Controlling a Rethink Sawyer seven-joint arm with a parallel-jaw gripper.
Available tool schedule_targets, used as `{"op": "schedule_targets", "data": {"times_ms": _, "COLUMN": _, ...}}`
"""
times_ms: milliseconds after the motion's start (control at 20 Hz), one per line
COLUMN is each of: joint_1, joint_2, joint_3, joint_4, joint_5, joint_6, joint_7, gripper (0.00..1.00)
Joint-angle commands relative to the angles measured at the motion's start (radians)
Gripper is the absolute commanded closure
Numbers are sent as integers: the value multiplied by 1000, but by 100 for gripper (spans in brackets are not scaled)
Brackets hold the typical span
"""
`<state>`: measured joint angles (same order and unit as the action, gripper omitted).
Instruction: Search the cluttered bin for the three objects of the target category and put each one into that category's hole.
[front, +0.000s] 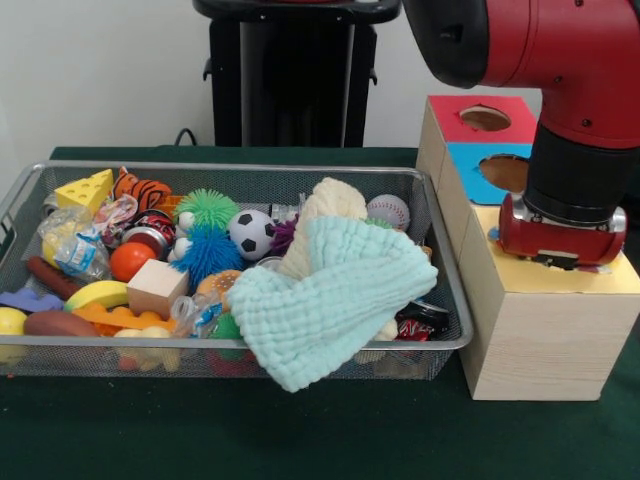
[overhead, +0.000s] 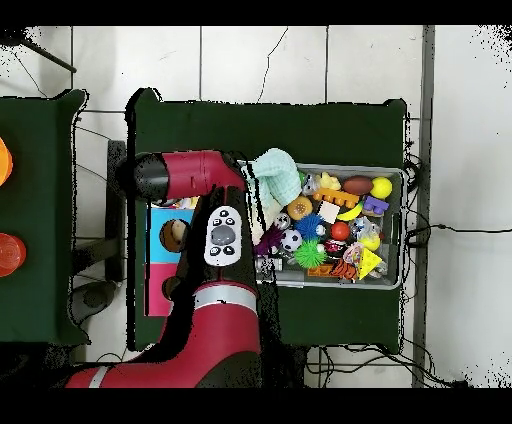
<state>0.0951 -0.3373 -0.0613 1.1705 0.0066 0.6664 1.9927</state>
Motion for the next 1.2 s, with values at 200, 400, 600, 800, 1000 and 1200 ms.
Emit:
{"op": "schedule_targets", "data": {"times_ms": 200, "joint_1": -23, "joint_2": 145, "joint_3": 82, "joint_4": 66, "joint_5": 25, "joint_6": -230, "joint_7": 198, "gripper": 100}}
{"op": "schedule_targets", "data": {"times_ms": 400, "joint_1": -5, "joint_2": 134, "joint_3": 52, "joint_4": 66, "joint_5": 13, "joint_6": -202, "joint_7": 201, "gripper": 100}}
{"op": "schedule_targets", "data": {"times_ms": 600, "joint_1": 7, "joint_2": 108, "joint_3": 30, "joint_4": 62, "joint_5": 5, "joint_6": -138, "joint_7": 187, "gripper": 100}}
{"op": "schedule_targets", "data": {"times_ms": 800, "joint_1": 16, "joint_2": 81, "joint_3": 10, "joint_4": 44, "joint_5": -13, "joint_6": -82, "joint_7": 156, "gripper": 100}}
{"op": "schedule_targets", "data": {"times_ms": 1000, "joint_1": 22, "joint_2": 48, "joint_3": -11, "joint_4": 57, "joint_5": -19, "joint_6": -51, "joint_7": 152, "gripper": 100}}
{"op": "schedule_targets", "data": {"times_ms": 1200, "joint_1": 6, "joint_2": 23, "joint_3": 3, "joint_4": 97, "joint_5": -13, "joint_6": -69, "joint_7": 139, "gripper": 100}}
